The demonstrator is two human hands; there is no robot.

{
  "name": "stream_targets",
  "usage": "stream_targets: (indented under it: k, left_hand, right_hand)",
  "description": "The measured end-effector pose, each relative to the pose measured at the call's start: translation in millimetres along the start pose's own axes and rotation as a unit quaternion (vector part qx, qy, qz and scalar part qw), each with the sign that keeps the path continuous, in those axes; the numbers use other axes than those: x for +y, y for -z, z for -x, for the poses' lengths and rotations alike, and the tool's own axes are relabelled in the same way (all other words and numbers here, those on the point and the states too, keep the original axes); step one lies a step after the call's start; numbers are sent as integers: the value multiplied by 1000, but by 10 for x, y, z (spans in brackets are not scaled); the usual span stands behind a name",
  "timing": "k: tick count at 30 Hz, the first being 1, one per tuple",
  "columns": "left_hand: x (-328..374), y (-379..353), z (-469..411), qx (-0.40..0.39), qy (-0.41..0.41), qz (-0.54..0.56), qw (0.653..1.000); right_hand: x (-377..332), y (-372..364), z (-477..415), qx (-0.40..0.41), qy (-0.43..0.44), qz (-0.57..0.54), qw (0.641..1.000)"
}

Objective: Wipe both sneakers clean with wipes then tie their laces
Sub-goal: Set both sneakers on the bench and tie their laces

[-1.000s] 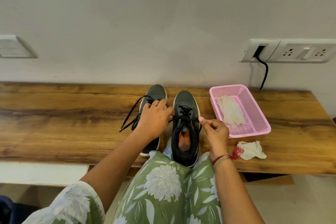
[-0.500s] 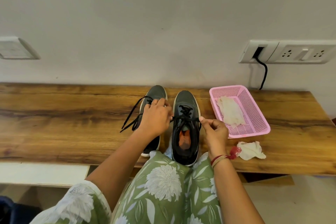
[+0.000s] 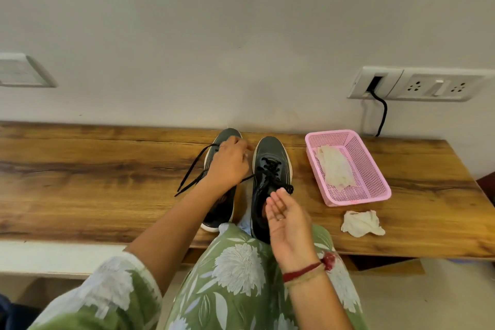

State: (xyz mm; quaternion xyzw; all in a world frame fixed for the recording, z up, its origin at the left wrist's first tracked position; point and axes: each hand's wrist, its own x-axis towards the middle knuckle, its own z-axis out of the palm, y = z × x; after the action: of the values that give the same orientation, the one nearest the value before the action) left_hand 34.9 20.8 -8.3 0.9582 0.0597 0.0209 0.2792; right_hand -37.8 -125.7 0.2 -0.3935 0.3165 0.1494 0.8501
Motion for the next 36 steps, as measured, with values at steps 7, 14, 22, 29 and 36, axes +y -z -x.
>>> stream_targets:
  k: [7, 14, 22, 29, 36]
  left_hand:
    - [104, -126, -457, -168, -19, -6, 986]
    - [137, -289, -591, -301, -12, -51, 952]
    - [76, -282, -627, -286, 30, -143, 947]
    - [21, -244, -628, -284, 56, -73, 955]
    - [41, -200, -628, -253, 68, -62, 963]
  right_hand:
    - [-51, -175, -354, -12, -159, -29, 987]
    - [96, -241, -400, -19, -121, -54, 991]
    - [-40, -62, -448, -45, -172, 36, 983]
    - [98, -270, -527, 6, -119, 36, 992]
    - [149, -284, -592, 34, -91, -85, 992]
